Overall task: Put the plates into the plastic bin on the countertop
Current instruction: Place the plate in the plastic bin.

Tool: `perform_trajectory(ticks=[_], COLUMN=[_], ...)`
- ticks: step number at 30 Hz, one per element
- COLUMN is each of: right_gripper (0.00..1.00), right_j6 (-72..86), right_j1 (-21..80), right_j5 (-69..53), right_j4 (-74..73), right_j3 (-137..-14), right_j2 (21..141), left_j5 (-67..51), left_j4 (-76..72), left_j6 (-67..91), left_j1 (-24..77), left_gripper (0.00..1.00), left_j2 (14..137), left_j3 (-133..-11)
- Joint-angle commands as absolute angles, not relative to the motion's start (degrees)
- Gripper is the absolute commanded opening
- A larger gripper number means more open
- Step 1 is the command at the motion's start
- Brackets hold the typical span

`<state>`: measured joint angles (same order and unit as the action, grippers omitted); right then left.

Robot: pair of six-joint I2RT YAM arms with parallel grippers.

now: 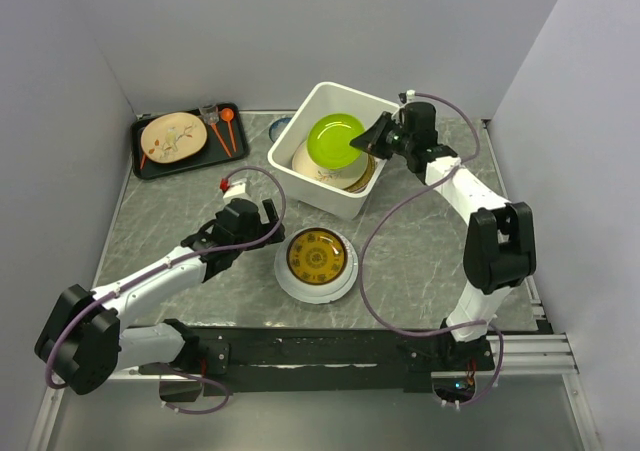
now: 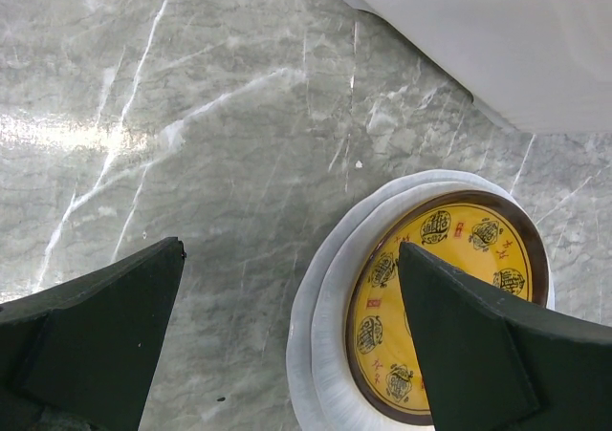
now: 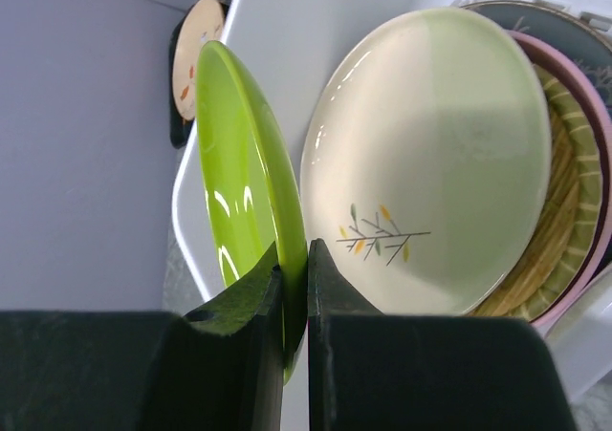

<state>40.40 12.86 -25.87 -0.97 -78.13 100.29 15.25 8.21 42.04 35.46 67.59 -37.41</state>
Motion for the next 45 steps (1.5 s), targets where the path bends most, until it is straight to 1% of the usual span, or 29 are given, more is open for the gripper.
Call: perform_trajectory(ticks=[1, 8, 19, 21, 22, 24, 25, 27, 28, 31, 36, 37, 45], right_gripper=[0.01, 0.04, 0.1, 0.17, 0.21, 0.27, 0.32, 0.37, 0.42, 0.48, 0.52, 0.54, 0.56], right_j6=[40.1, 37.4, 35.2, 34.8, 34.2, 33.4, 33.3, 33.0, 32.9, 32.5, 32.3, 32.2, 32.7], right_j1=[12.4, 12.4, 12.5, 12.5, 12.5, 12.6, 12.5, 12.5, 12.5, 12.5, 12.7, 12.6, 13.2], right_j5=[-23.8, -23.5, -21.0, -21.1, -21.1, -20.9, -20.6, -19.8, -19.0, -16.8, -13.3, -13.0, -12.7], right_j4=[0.4, -6.9, -12.0, -13.4, -14.1, -15.6, -15.8, -15.9, -16.1, -16.4, -18.2, -18.5, -16.4], right_j3=[-83.8, -91.1, -93.2, -93.9, -94.2, -94.7, -94.6, -93.6, -93.3, -92.6, -93.7, -93.8, -93.0], right_j2=[102.0, 108.1, 111.4, 112.1, 112.2, 112.7, 112.6, 111.6, 111.2, 109.4, 107.6, 107.1, 104.3], left_j5=[14.9, 14.2, 14.9, 14.7, 14.3, 14.3, 14.2, 14.1, 13.8, 13.6, 13.8, 13.8, 12.0], left_j4=[6.9, 6.5, 7.3, 7.1, 7.0, 6.8, 6.6, 6.5, 6.4, 6.4, 6.9, 6.9, 6.5], left_j6=[41.6, 41.7, 40.2, 40.1, 40.0, 39.8, 39.7, 39.7, 39.6, 39.7, 39.6, 39.6, 39.6], left_j1=[35.5, 35.6, 35.6, 35.5, 35.6, 35.5, 35.6, 35.6, 35.6, 35.6, 35.5, 35.6, 35.6], left_gripper=[0.99, 0.99, 0.99, 0.99, 0.99, 0.99, 0.99, 0.99, 0.99, 0.99, 0.99, 0.99, 0.99], left_j2=[66.0, 66.9, 67.5, 67.8, 67.8, 68.1, 68.2, 68.6, 68.6, 68.6, 66.9, 66.6, 63.0], left_j3=[-37.1, -37.1, -38.5, -38.4, -38.3, -38.3, -38.3, -38.4, -38.4, -38.3, -38.0, -38.0, -36.6])
